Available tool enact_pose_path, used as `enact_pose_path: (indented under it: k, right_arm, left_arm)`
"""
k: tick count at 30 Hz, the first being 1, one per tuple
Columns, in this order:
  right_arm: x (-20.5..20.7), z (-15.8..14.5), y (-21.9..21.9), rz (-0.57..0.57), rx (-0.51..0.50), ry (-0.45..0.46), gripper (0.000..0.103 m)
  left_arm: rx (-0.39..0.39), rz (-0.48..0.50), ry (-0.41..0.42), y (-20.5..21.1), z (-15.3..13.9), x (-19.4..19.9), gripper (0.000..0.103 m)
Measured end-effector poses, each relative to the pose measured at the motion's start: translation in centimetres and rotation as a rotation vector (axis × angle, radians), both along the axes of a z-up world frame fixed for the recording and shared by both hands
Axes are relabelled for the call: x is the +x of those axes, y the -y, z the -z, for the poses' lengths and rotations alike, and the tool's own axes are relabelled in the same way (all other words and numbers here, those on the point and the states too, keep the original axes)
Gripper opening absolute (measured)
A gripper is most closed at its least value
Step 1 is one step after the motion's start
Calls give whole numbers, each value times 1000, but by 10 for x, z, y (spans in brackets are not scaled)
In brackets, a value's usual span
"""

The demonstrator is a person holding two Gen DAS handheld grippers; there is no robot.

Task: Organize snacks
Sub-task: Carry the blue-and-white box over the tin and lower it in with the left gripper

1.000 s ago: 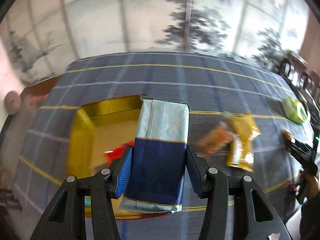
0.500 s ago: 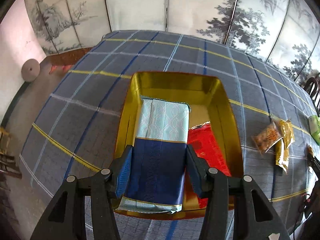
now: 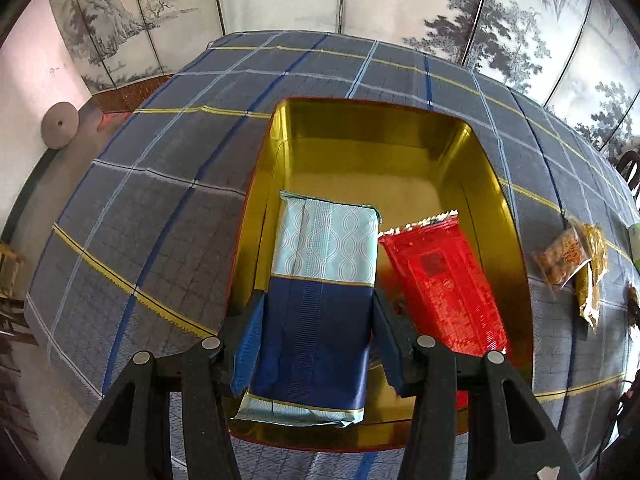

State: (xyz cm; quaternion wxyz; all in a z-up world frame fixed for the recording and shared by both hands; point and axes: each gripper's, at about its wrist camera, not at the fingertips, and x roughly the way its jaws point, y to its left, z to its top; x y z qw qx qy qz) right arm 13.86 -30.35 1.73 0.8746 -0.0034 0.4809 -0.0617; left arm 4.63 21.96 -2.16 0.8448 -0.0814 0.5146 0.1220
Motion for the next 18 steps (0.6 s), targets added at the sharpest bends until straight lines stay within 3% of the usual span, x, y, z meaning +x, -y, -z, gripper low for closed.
enact_pose_path:
  k: [13,18]
  right_arm:
    - [0,-1,-10,36,-36,-6,40]
    - [-2,-2,-12,45,-46,-5,40]
  left_arm:
    - [9,5,5,-1,3,1,49]
    - [-2,14,6,0,3,1,57]
